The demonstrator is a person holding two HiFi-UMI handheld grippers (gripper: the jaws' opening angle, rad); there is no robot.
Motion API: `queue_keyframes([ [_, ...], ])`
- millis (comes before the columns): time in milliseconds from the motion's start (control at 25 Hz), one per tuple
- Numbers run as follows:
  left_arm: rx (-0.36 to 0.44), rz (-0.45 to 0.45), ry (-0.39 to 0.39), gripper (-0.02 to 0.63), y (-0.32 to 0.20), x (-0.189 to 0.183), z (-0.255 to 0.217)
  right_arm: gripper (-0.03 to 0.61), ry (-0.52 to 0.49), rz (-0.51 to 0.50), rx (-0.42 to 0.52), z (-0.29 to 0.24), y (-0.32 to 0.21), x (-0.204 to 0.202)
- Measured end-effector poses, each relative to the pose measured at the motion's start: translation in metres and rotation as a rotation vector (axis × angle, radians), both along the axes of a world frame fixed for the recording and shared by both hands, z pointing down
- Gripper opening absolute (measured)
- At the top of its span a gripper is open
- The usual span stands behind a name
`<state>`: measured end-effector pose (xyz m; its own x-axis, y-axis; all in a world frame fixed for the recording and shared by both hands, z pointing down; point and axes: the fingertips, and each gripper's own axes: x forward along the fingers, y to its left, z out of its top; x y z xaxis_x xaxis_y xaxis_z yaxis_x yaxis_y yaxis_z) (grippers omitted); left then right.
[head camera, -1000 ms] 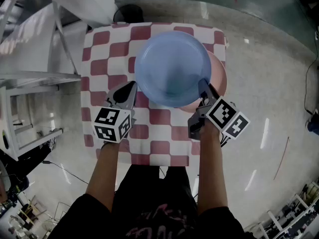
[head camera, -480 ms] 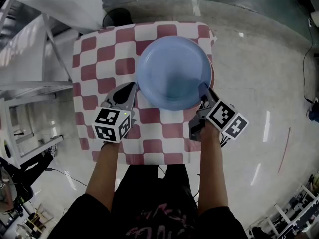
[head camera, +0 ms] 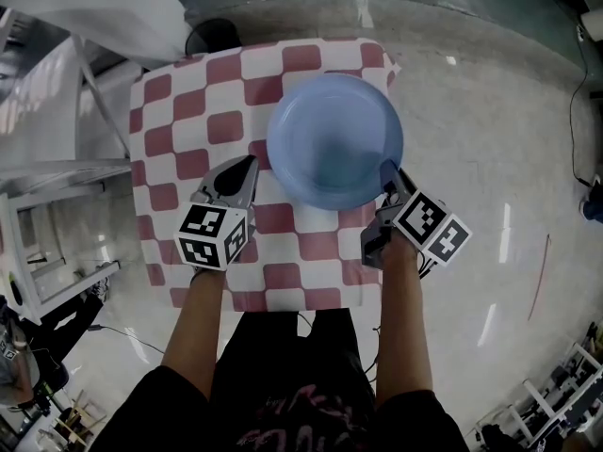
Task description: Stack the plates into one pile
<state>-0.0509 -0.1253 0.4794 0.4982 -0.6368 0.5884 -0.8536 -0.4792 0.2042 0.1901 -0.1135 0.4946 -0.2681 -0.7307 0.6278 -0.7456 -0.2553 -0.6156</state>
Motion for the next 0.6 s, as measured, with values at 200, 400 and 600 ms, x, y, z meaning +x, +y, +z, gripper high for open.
queue_keyframes([
  [200,-0.005,0.001,-0.002,-0.005,0.002,0.003,0.003,0.04,0.008,0.008,-0.021,0.008,0.004,0.007],
  [400,-0.005,-0.004,-0.003,-0.005,0.001,0.002,0.003,0.045,0.011,0.005,-0.034,0.011,0.0,0.007],
  [600,-0.01,-0.011,-0.003,-0.005,0.0,0.0,0.004,0.044,0.036,-0.012,-0.06,0.015,-0.001,0.007],
])
